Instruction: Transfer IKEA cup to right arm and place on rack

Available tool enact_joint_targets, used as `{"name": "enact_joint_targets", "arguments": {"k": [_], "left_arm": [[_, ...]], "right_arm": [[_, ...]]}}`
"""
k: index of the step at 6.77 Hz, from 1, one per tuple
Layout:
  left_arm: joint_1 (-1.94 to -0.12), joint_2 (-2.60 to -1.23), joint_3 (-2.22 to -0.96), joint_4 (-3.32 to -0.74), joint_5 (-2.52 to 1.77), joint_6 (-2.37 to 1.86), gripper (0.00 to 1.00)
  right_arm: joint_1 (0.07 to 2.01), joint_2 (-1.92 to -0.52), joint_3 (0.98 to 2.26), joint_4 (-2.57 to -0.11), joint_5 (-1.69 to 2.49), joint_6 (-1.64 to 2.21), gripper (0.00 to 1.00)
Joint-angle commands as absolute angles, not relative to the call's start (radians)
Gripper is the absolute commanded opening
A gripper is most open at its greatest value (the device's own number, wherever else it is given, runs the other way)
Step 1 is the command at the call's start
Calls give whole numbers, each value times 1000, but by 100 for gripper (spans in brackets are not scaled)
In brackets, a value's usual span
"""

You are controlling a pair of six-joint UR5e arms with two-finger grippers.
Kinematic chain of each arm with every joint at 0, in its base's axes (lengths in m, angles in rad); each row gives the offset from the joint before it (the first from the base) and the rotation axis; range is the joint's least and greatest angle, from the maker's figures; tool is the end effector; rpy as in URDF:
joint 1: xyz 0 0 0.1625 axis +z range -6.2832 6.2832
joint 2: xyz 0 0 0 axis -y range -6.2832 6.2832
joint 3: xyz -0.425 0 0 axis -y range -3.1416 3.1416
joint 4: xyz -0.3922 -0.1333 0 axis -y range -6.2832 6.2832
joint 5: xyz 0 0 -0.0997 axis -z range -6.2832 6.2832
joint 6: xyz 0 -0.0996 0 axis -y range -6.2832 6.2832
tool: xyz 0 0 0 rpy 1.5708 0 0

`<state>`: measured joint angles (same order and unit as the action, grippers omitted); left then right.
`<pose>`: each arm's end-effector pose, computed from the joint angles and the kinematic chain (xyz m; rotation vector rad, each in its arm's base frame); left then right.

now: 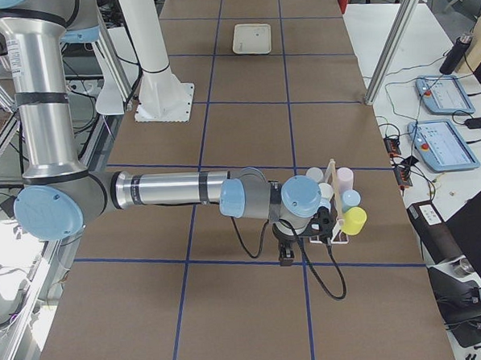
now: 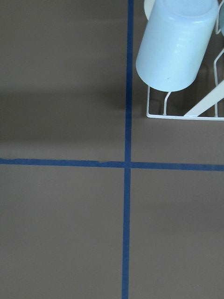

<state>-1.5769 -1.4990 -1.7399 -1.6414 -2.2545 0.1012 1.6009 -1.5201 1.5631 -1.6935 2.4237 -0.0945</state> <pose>-0.0733 -0.4706 0.6078 0.1978 0.6730 0.1486 0.0735 -0.5056 0.6433 -0.0216 -0.8554 -0.0264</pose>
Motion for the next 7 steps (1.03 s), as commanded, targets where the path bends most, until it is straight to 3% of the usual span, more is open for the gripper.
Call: {"name": "enact_joint_targets", "arguments": {"k": [1, 7], "left_arm": [[-1577, -1500, -1740, -1641, -2255, 101, 100], [-1575, -1508, -1736, -1643, -2273, -48, 100]], "right_arm": [[1601, -1520, 1562, -1694, 2424, -92, 100], [1608, -1517, 1566, -1694, 2424, -91, 100]]}}
